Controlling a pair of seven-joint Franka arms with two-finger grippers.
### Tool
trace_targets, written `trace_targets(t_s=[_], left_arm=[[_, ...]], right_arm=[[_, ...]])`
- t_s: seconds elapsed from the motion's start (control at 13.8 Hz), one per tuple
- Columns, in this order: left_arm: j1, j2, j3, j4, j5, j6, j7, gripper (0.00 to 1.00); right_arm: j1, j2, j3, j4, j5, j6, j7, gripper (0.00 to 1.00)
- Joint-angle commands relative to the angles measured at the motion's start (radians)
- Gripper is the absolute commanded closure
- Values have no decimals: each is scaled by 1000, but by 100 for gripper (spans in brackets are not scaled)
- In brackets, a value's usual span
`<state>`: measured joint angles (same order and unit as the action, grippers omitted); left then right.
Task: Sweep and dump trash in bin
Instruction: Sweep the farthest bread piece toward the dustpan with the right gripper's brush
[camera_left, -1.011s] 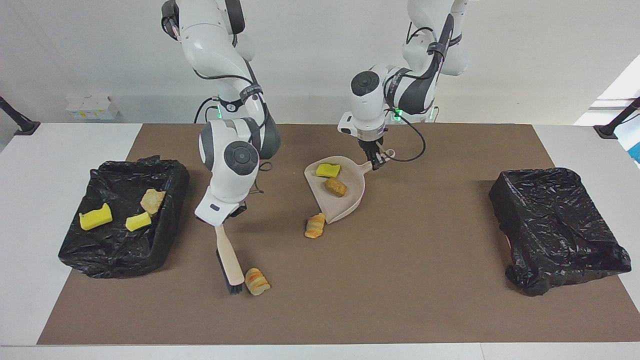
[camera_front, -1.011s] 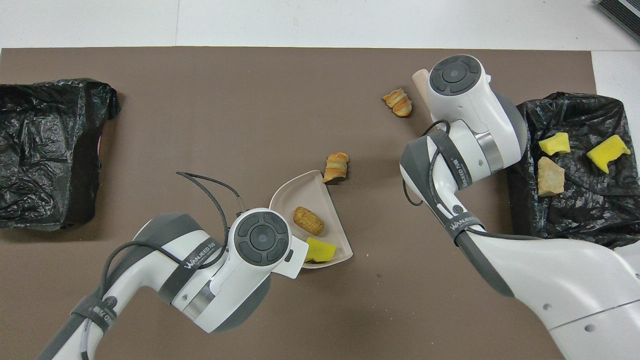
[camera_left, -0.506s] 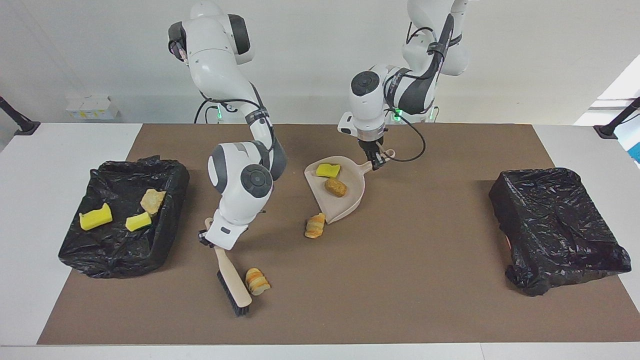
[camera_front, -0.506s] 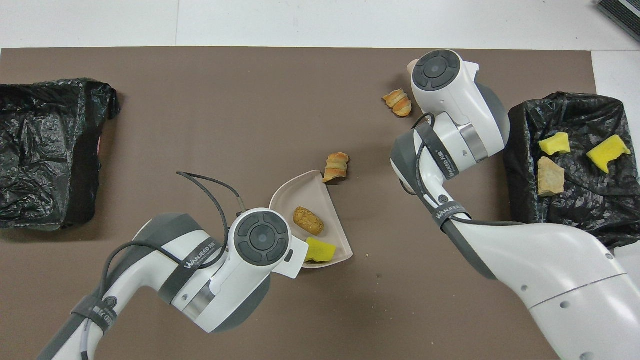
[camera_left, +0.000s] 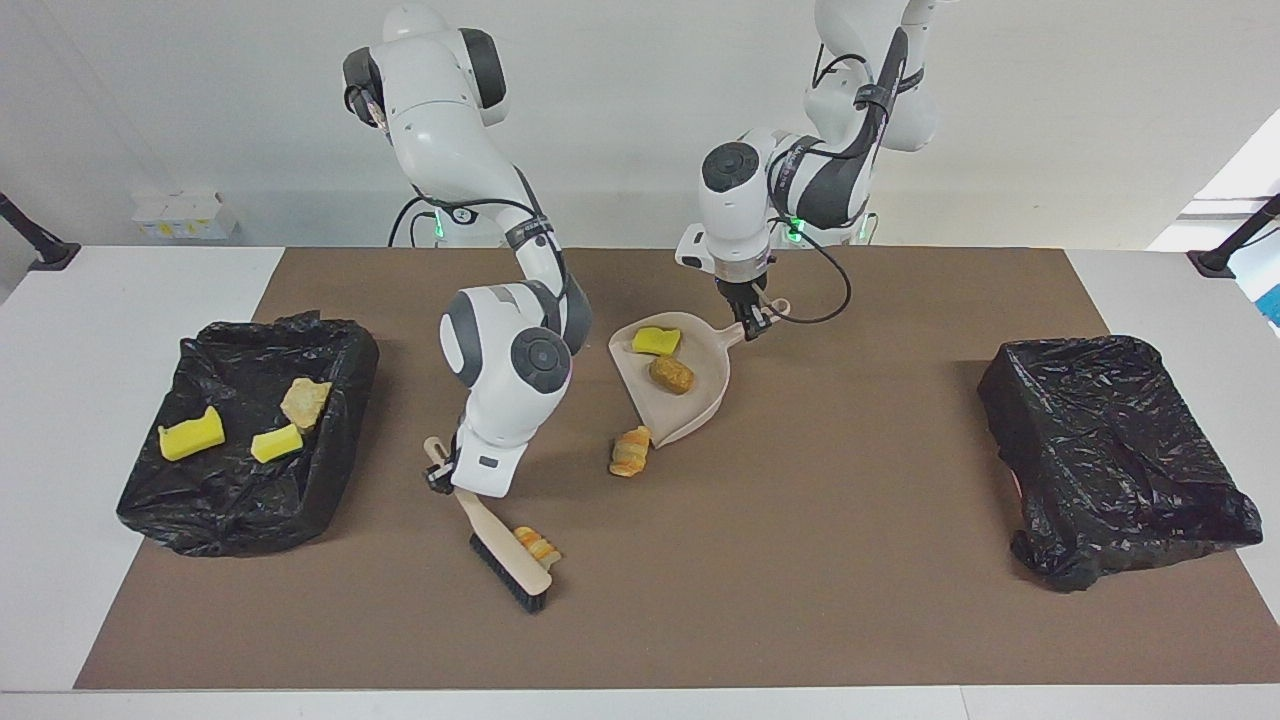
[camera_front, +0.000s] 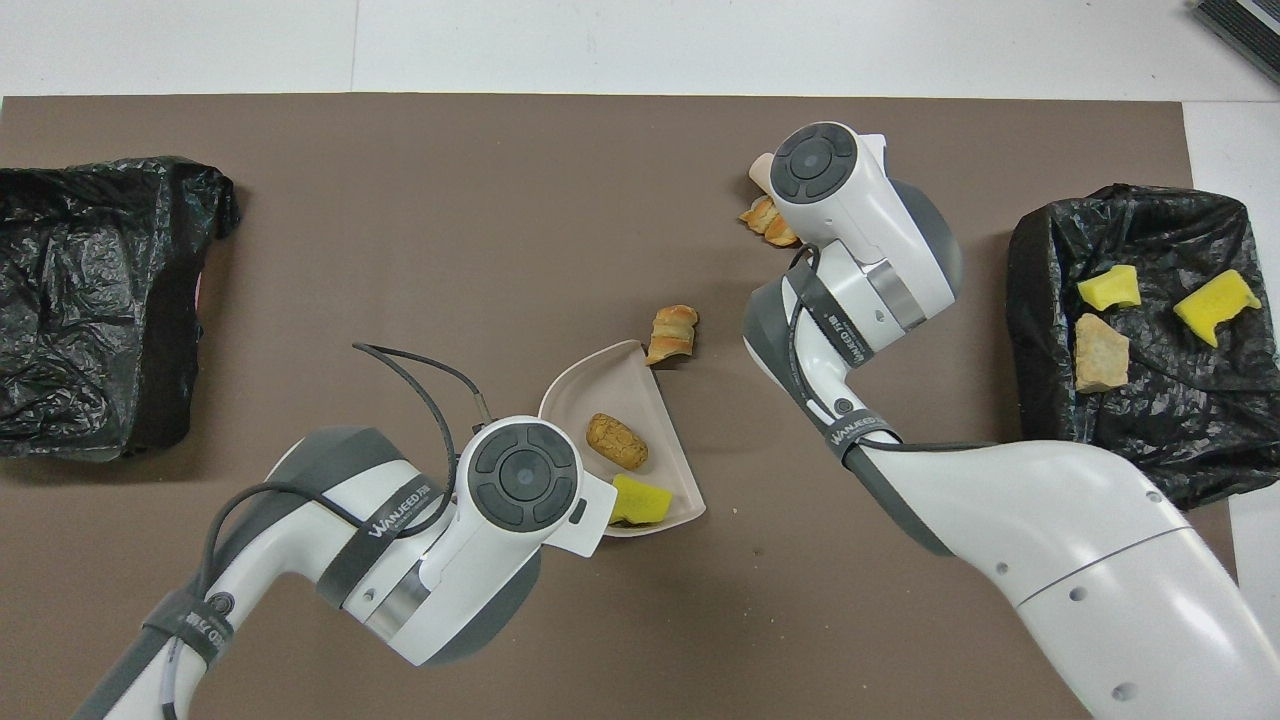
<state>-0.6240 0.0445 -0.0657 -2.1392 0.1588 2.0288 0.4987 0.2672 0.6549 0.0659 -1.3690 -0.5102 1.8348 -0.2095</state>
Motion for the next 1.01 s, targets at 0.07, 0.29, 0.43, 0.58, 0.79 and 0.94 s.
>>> trace_targets(t_s=[0.07,0.29,0.43,0.58,0.79,0.94], left_arm=[[-2,-23,6,-25,2,18,0,100],[12,-34,7,-43,1,5,0,100],[36,-26,9,-38,1,-10,0,100],[38,-23,9,-31,1,-6,-5,100],[46,-21,12,-30,1,-12,-9,100],[50,-21,12,-30,1,-10,-9,100]], right_arm=[[-5,-51,54,-64,67,-12,-28,100],[-6,-81,115,-125,73,-9,-34,100],[-6,-106,147,-166,73,-11,-47,100],[-6,-121,173,-196,73,-6,-138,100],[-6,-139,227,-231,82,-14,-151,100],[-5,-165,242,-277,166,-14,-122,100]])
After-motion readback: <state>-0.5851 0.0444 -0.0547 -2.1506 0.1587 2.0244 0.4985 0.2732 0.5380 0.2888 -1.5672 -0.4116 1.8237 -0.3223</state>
